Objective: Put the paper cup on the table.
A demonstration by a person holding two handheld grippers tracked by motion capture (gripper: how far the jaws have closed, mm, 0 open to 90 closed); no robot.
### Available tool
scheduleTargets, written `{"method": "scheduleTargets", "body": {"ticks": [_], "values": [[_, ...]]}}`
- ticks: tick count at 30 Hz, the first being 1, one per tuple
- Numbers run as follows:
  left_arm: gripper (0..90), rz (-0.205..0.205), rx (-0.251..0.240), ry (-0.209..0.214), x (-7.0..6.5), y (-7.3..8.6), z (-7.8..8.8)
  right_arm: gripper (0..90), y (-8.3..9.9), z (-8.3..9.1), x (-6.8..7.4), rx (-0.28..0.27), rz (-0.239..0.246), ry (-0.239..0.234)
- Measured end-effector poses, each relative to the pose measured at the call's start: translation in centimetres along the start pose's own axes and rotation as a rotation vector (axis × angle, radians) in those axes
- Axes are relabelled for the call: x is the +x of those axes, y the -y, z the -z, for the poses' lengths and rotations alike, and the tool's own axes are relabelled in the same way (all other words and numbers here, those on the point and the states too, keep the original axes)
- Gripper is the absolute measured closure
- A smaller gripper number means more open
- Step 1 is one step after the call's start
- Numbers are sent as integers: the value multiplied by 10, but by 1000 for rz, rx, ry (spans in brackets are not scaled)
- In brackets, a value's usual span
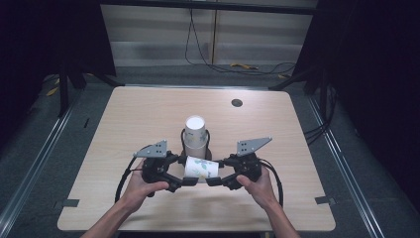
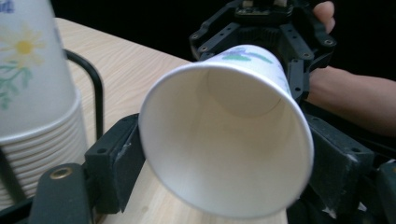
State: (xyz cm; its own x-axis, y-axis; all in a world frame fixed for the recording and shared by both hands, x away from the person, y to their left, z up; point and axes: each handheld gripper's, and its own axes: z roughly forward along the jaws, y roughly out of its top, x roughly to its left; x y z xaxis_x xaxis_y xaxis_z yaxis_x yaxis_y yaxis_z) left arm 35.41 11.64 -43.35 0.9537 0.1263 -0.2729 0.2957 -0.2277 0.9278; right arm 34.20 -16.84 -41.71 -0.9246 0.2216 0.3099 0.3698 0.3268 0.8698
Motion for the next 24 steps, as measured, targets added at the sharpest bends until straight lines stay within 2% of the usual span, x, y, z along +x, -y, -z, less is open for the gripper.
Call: {"method": "scheduleTargets", "body": {"ticks": [2, 8, 11, 14, 19, 24], "values": [[201, -10, 8, -13, -2, 0, -1, 369, 0, -2, 1, 6, 4, -5], [227, -19, 6, 4, 0, 0, 1, 354, 0, -2, 0, 5, 3, -11], [252, -20, 1, 7, -1, -1, 2, 307, 1, -4, -1, 23, -5, 14], [257, -29, -2, 3, -1, -2, 1, 298, 1, -5, -1, 25, -5, 16], [255, -17, -4, -5, 1, -1, 1, 270, 1, -5, -1, 42, -1, 43], [255, -14, 19, -7, 3, -1, -1, 219, 2, -5, -1, 49, 9, 75]]}}
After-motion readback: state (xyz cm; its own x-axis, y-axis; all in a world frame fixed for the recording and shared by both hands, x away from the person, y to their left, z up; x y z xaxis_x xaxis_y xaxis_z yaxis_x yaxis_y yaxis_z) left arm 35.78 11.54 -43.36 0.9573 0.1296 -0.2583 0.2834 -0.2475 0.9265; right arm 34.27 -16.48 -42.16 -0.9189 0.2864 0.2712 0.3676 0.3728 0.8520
